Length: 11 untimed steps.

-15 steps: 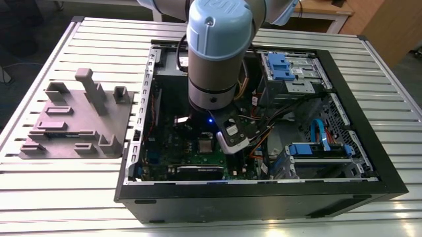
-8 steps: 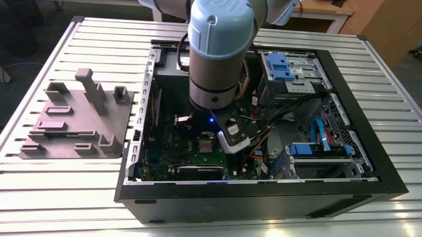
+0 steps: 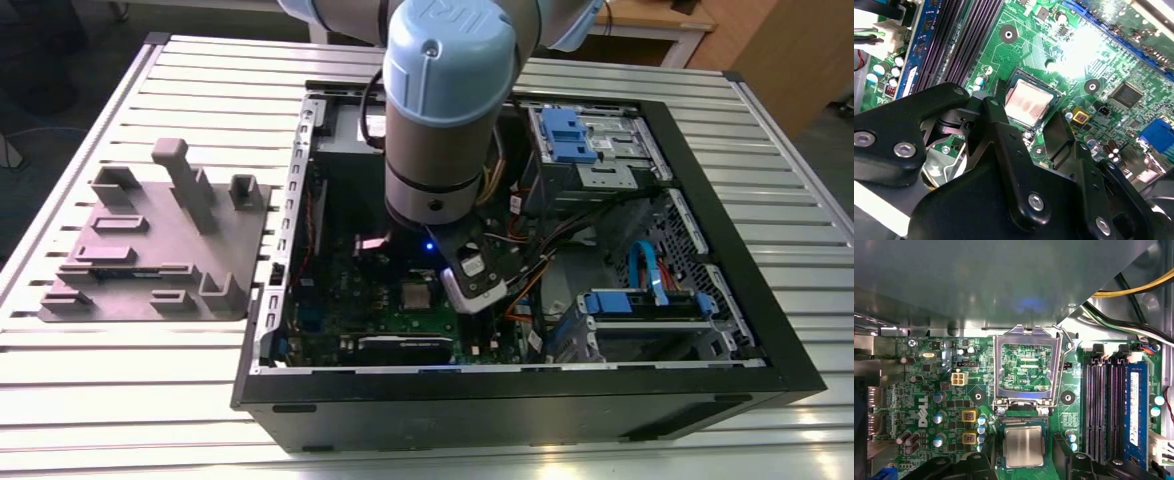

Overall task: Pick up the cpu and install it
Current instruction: 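Place the cpu into insertion slot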

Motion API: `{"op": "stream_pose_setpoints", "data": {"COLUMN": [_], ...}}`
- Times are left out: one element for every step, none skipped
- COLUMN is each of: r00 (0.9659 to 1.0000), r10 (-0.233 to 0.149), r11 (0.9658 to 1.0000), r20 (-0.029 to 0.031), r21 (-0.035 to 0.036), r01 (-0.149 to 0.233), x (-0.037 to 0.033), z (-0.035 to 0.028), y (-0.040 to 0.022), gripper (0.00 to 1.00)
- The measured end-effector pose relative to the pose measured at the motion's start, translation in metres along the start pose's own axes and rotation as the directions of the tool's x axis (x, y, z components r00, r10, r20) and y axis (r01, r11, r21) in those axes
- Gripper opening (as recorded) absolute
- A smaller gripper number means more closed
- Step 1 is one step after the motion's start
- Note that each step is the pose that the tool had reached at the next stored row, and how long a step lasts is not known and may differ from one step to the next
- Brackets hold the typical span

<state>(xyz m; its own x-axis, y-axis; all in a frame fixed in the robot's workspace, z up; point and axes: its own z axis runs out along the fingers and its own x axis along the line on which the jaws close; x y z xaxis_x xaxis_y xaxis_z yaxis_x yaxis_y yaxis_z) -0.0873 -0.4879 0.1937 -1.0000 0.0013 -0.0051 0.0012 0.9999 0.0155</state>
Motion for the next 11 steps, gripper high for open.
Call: {"op": "stream_pose_setpoints", "data": {"r00": [1.0000, 1.0000, 1.0000, 1.0000, 1.0000, 1.0000, 1.0000, 1.0000, 1.0000, 1.0000, 1.0000], "r10": [0.000, 0.000, 0.000, 0.000, 0.000, 0.000, 0.000, 0.000, 0.000, 0.000, 0.000], "r11": [1.0000, 1.0000, 1.0000, 1.0000, 1.0000, 1.0000, 1.0000, 1.0000, 1.0000, 1.0000, 1.0000], "r20": [0.0000, 0.0000, -0.0001, -0.0001, -0.0001, -0.0001, -0.0003, -0.0001, 0.0001, 0.0002, 0.0002], "r21": [0.0000, 0.0000, 0.0002, 0.0003, 0.0003, 0.0002, 0.0004, 0.0001, -0.0003, -0.0008, -0.0010], "r01": [0.000, 0.000, 0.000, 0.000, 0.000, 0.000, 0.000, 0.000, 0.000, 0.000, 0.000], "x": [-0.0001, 0.0000, 0.0000, 0.0000, 0.0000, 0.0000, 0.0000, 0.0000, 0.0000, -0.0001, -0.0001], "z": [0.0011, 0.0020, 0.0025, 0.0027, 0.0027, 0.0027, 0.0027, 0.0027, 0.0025, 0.0017, 0.0014], "y": [-0.0001, -0.0002, -0.0003, -0.0004, -0.0004, -0.0004, -0.0004, -0.0004, -0.0004, -0.0003, -0.0003], "gripper": [0.56, 0.56, 0.56, 0.56, 0.55, 0.49, 0.49, 0.49, 0.44, 0.44, 0.44]}}
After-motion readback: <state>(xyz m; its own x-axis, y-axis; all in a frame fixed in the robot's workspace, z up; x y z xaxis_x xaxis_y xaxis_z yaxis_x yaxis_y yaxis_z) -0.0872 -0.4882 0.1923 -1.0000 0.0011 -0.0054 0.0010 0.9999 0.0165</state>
